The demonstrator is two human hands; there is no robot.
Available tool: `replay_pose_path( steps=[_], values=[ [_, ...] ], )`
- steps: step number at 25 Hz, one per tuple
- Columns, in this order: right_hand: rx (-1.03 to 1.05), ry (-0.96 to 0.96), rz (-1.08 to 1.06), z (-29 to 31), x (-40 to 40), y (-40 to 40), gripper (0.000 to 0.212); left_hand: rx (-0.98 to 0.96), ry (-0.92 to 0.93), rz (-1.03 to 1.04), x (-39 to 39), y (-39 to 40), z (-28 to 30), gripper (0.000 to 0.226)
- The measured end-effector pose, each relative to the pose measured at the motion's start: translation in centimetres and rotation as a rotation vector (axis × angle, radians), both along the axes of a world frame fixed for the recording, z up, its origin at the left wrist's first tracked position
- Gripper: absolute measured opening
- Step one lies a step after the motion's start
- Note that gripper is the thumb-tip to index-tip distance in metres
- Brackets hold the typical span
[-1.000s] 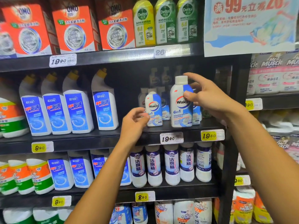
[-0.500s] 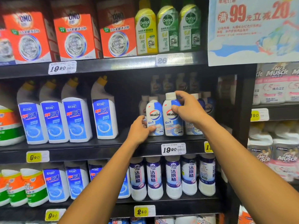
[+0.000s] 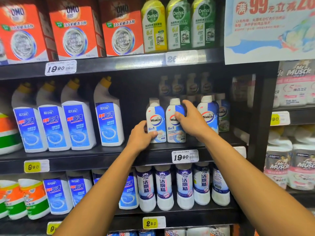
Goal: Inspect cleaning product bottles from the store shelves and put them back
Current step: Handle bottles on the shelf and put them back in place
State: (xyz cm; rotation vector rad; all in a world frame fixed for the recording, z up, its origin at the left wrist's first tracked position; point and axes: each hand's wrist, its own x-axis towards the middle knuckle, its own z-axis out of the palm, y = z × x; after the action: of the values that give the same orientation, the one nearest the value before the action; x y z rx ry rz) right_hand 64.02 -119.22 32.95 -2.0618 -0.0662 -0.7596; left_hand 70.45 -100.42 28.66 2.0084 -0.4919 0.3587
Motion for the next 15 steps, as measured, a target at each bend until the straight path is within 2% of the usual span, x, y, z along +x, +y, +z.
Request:
replay_pose_path(
  steps=[2, 5, 15],
  values=[
    [-0.001, 0.043, 0.003, -1.2, -0.1, 0.2, 0.059, -0.017, -0.004, -0.012, -0.3, 0.2, -0.1, 0.037],
    [0.003, 0.045, 0.018, -2.6, -0.1, 0.2, 0.047, -0.051, -0.003, -0.015, -0.7, 0.2, -0.2, 0.039],
    [0.050, 0.086, 0.063, -2.7, 0.3, 0.2, 0.050, -0.106, -0.017, -0.041, -1.3, 0.2, -0.5, 0.034]
  ],
)
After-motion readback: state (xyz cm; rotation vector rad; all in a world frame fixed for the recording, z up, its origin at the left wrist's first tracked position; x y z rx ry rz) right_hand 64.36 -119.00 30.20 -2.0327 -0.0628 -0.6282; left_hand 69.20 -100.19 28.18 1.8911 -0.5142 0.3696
